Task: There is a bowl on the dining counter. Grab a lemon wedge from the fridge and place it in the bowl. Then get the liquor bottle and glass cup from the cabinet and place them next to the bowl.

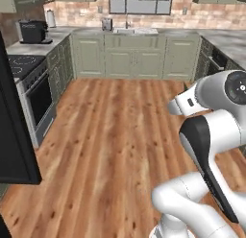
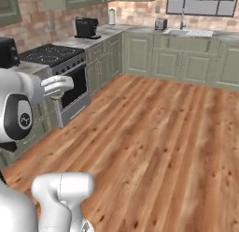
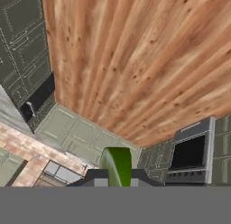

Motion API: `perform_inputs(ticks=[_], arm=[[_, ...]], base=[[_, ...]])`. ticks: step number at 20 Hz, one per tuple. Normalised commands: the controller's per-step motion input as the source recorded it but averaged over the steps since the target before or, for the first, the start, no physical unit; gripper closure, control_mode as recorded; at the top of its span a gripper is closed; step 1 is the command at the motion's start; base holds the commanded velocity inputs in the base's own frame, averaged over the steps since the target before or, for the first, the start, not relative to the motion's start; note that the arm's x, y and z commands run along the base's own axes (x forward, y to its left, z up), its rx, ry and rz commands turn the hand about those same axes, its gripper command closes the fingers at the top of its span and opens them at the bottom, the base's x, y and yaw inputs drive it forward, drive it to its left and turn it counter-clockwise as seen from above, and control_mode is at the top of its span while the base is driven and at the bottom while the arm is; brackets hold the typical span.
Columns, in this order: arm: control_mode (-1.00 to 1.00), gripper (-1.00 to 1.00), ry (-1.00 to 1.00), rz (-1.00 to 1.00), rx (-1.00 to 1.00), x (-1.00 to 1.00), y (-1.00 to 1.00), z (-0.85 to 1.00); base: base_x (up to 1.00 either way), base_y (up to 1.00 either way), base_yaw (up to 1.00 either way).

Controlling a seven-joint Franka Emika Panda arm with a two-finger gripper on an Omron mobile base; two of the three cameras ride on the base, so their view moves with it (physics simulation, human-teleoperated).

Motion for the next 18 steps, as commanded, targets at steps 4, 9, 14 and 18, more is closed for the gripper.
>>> perform_inputs(ticks=[4, 9, 14, 18], arm=[[1.00, 1.00, 0.00, 0.00, 0.00, 0.00, 0.00, 0.00], [1.00, 1.00, 0.00, 0.00, 0.00, 0.00, 0.00, 0.00], [1.00, 1.00, 0.00, 0.00, 0.00, 0.00, 0.00, 0.00], [1.00, 1.00, 0.00, 0.00, 0.00, 0.00, 0.00, 0.00]], base=[[-0.20, -0.16, -0.47], [-0.22, -0.31, -0.45], [-0.12, -0.56, -0.38], [0.00, -0.74, -0.33]])
